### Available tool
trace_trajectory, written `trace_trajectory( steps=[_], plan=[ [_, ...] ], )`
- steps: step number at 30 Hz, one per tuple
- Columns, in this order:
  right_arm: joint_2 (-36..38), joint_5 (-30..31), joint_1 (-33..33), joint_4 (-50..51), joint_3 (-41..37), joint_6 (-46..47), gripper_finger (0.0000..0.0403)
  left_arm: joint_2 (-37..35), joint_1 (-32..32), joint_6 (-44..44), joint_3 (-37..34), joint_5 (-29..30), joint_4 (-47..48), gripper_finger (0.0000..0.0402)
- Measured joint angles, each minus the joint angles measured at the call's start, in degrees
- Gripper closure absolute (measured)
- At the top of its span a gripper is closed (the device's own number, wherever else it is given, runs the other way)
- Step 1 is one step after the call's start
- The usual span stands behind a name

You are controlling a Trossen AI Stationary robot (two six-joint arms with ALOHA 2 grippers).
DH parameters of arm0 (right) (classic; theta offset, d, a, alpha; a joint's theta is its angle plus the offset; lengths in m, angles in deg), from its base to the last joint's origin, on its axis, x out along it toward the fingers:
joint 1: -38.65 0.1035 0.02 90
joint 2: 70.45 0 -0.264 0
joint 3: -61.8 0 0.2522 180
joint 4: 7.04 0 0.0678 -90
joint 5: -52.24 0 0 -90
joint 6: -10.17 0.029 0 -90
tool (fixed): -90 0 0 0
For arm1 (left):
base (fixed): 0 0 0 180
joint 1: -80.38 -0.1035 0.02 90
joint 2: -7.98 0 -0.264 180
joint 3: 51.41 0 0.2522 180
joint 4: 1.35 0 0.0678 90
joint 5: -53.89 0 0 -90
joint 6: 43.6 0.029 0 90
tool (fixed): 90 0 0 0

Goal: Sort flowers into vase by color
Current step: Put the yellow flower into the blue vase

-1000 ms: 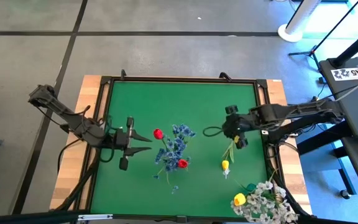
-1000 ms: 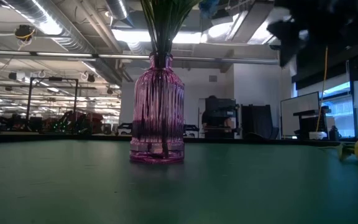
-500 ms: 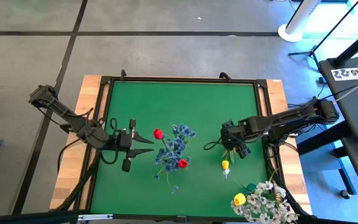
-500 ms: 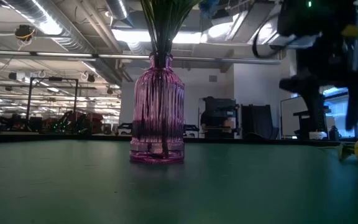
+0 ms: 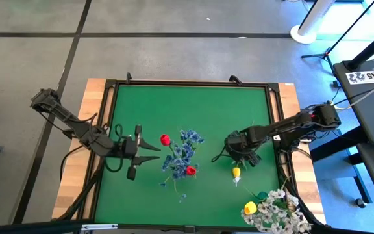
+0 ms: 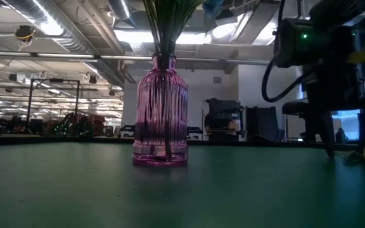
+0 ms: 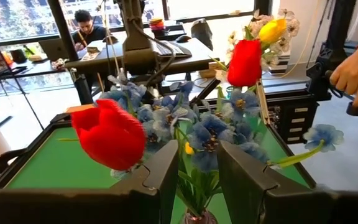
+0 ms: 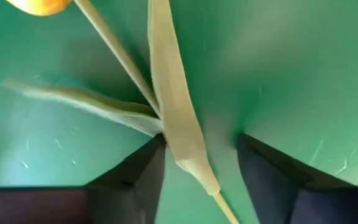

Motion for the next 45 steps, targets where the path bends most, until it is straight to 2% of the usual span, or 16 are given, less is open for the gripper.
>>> trace_trajectory(
  steps=[3, 7, 9, 14, 19, 22, 27, 32, 36, 40, 45],
  plan=[
    [-0.03, -0.04, 0.0, -0.67, 0.04, 0.85, 0.0258, 0.0, 0.62, 0.13, 0.0, -0.01, 0.28, 0.0294],
    [0.27, -0.48, 0.0, -1.28, 0.93, 5.44, 0.0363, -0.02, 1.2, 0.1, 0.0, 1.27, 0.59, 0.0294],
    [0.34, -0.68, 0.0, -1.45, 1.69, 8.49, 0.0388, -0.03, 1.28, 0.03, 0.0, 1.95, 0.64, 0.0294],
    [5.67, -3.27, 1.12, -3.36, 2.3, 13.62, 0.0396, -1.14, 1.21, -0.08, 0.0, 2.9, 0.7, 0.0294],
    [21.45, -0.09, 5.91, -7.5, 2.3, 22.21, 0.0399, -2.62, 1.23, -1.46, 0.0, 2.94, 0.76, 0.0294],
    [34.26, 5.09, 11.89, -16.38, 0.89, 29.63, 0.0399, -2.76, 1.26, -2.11, 0.0, 2.94, 1.01, 0.0294],
    [51.2, 11.9, 24.7, -37.44, -4.63, 33.43, 0.0401, -2.76, 0.28, -3.93, 0.0, 2.88, 0.37, 0.0294],
    [62.61, 12.87, 31.4, -38.03, -5.83, 43.1, 0.0401, -2.69, -1.56, -5.91, 0.0, 3.09, -4.65, 0.0294],
    [67.89, 7.14, 33.86, -36.98, -5.74, 46.49, 0.0402, -2.56, -2.4, -6.24, 0.0, 3.09, -7.9, 0.0294],
    [67.19, 0.47, 36.43, -37.3, -8.07, 47.9, 0.0402, -2.5, -3.14, -6.24, 0.0, 3.16, -11.61, 0.0294],
    [64.24, -0.61, 41.0, -40.87, -12.21, 47.21, 0.0402, -2.15, -3.97, -6.58, 0.0, 3.16, -13.79, 0.0294]
  ],
)
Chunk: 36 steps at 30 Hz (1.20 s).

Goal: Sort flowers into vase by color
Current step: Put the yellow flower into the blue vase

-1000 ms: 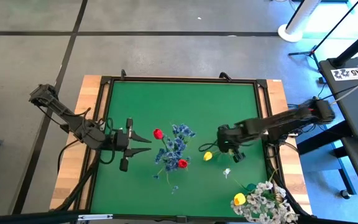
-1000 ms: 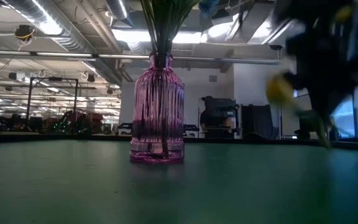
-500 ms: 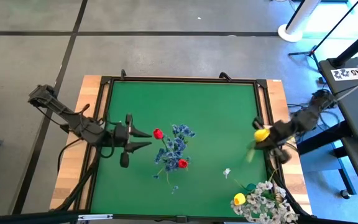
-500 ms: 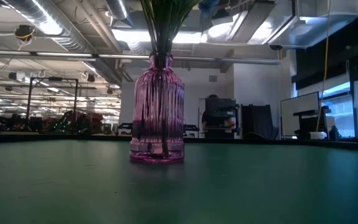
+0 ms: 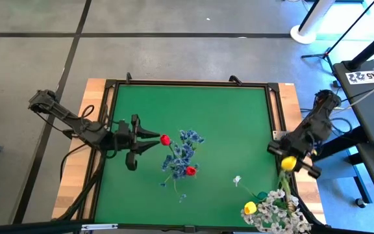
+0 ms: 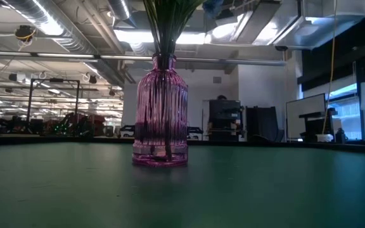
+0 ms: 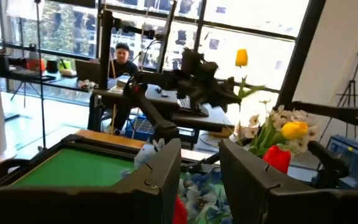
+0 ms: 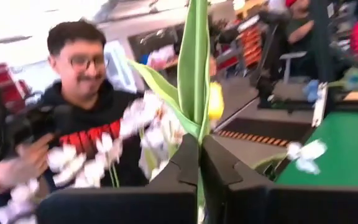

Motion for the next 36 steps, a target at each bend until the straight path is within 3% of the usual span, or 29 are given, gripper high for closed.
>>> trace_trajectory(
  steps=[7, 17, 22, 26, 30, 33, 36],
  plan=[
    [-2.24, 1.07, 6.28, -2.94, -2.9, -3.11, 0.0403, 0.0, -2.05, -0.88, 0.0, -0.01, 0.05, 0.0294],
    [-7.69, 10.46, 12.68, -1.7, -2.96, -10.48, 0.0403, -0.85, -5.85, -0.93, 0.0, -1.28, 2.7, 0.0294],
    [-13.2, 14.28, 14.58, 0.21, -3.03, -10.94, 0.0403, -3.73, -11.03, -4.22, 0.0, -7.05, 7.26, 0.0294],
    [-16.22, 16.72, 15.7, 2.08, -3.11, -4.96, 0.0396, -4.04, -15.91, -5.7, 0.0, -13.24, 10.54, 0.0294],
    [-17.01, 20.49, 15.54, 3.9, -3.03, 5.22, 0.0349, -4.04, -20.6, -5.36, 0.0, -18.24, 10.92, 0.0294],
    [-17.04, 17.93, 15.63, 7.84, -0.78, 7.89, 0.0294, -4.85, -23.91, -5.27, 0.0, -21.74, 11.71, 0.0294],
    [-16.91, 14.08, 15.63, 18.4, 5.56, 10.47, 0.024, -6.92, -26.63, -5.31, 0.02, -24.33, 13.24, 0.0294]
  ],
)
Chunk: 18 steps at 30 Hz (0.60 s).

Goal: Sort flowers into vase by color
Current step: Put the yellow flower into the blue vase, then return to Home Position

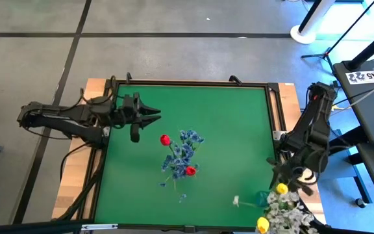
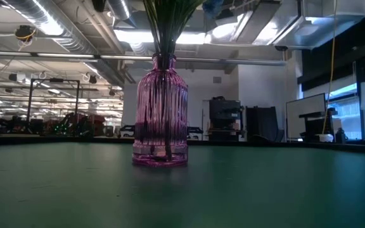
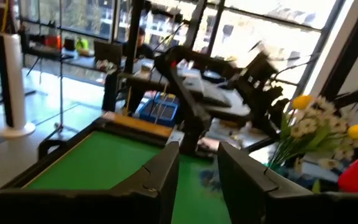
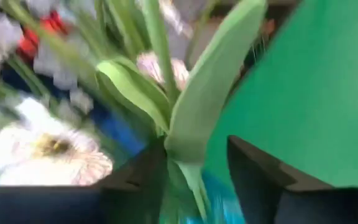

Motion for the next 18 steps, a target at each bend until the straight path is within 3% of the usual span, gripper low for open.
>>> trace_trajectory(
  steps=[5, 10, 14, 18],
  plan=[
    [0.12, -2.54, 0.0, 19.84, 9.45, 3.81, 0.019, -1.78, -1.48, 0.0, 0.0, -0.5, 3.92, 0.0294],
    [2.69, -2.25, 0.0, 30.66, 12.93, 5.25, 0.0196, -4.12, -1.61, 0.01, -0.02, -0.54, 8.37, 0.0294],
    [6.64, 5.52, -0.1, 33.63, 12.86, 4.87, 0.0213, -6.02, -3.46, -0.53, -0.02, -1.22, 12.03, 0.0294],
    [11.1, 17.16, -0.18, 34.1, 12.84, 2.2, 0.0231, -6.84, -7.94, -0.75, -0.74, -6.17, 13.01, 0.0294]
  ],
)
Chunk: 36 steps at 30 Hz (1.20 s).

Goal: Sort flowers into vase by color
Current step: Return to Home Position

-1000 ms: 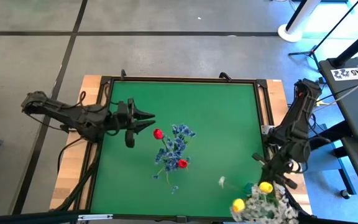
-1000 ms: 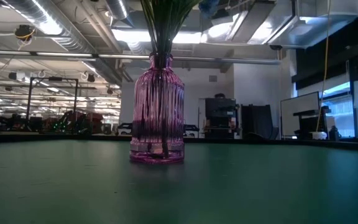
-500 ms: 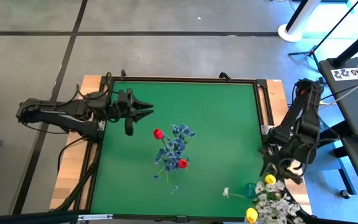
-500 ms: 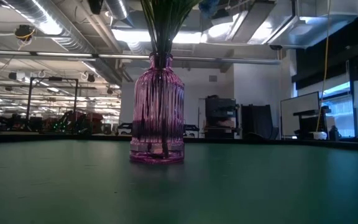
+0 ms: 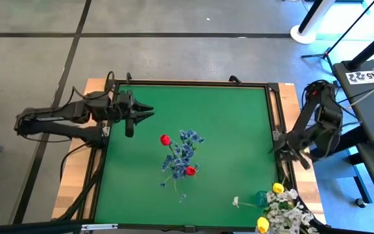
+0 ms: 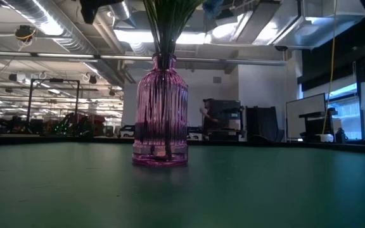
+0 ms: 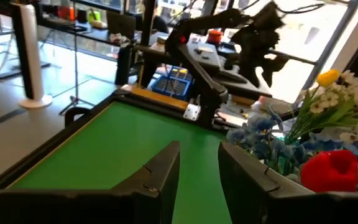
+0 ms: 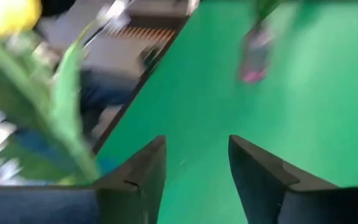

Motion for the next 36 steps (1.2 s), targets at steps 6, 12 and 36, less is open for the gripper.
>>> trace_trajectory(
  steps=[6, 12, 36],
  plan=[
    [2.13, 9.32, -5.03, -5.59, -0.01, -6.07, 0.0275, 0.18, -9.18, 1.32, -4.65, -9.45, -2.4, 0.0294],
    [-4.99, -0.48, -19.95, -15.82, -2.86, -12.83, 0.0333, -1.59, -17.45, 4.77, -8.73, -16.62, -7.99, 0.0294],
    [3.58, -19.55, -61.45, -55.2, -28.5, -30.89, 0.0401, -23.12, -10.56, 5.29, -36.74, -8.45, -21.84, 0.0338]
  ],
)
